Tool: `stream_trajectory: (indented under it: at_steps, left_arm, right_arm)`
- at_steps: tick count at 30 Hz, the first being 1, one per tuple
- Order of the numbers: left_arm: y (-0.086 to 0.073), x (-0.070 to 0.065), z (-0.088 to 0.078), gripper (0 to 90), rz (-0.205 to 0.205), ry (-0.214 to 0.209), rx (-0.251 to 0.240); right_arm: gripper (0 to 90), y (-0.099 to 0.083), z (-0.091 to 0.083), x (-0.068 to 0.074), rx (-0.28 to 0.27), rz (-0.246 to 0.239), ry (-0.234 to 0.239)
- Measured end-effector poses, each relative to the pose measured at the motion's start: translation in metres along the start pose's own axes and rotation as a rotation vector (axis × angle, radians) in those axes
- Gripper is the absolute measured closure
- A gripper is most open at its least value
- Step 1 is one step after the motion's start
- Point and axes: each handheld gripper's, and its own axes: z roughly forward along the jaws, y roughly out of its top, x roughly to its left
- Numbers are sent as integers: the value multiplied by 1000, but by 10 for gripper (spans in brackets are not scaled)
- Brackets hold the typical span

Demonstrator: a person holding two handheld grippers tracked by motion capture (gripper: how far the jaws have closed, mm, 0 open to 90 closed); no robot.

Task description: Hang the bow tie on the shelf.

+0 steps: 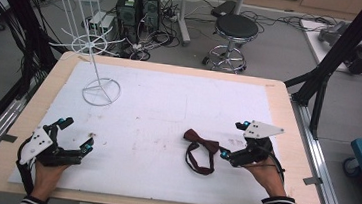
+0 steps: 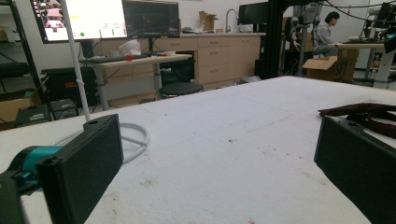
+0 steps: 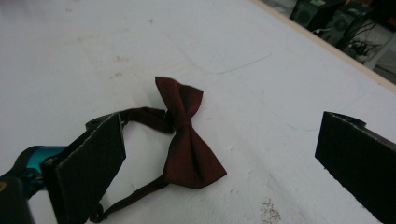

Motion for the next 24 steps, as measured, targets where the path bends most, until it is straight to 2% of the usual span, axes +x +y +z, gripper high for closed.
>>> stream_trajectory:
  at_steps: [10,13,17,18,22,24]
  left_arm:
    - [0,0,0,18,0,-1,0]
    - [0,0,0,17,-1,0,-1]
    - [0,0,0,17,-1,0,-1]
    - [0,0,0,18,-2,-1,-1]
    - [0,0,0,17,-1,1,-1]
    - [0,0,0,18,-1,1,-1]
  right_arm:
    - [9,12,25,-2,155,-69,73]
    - [9,14,32,-2,209,-99,79]
    - [9,14,40,-4,248,-96,98]
    - [9,14,43,-5,274,-101,104]
    - [9,14,48,-5,291,-104,110]
    - [56,13,51,-5,316,-108,113]
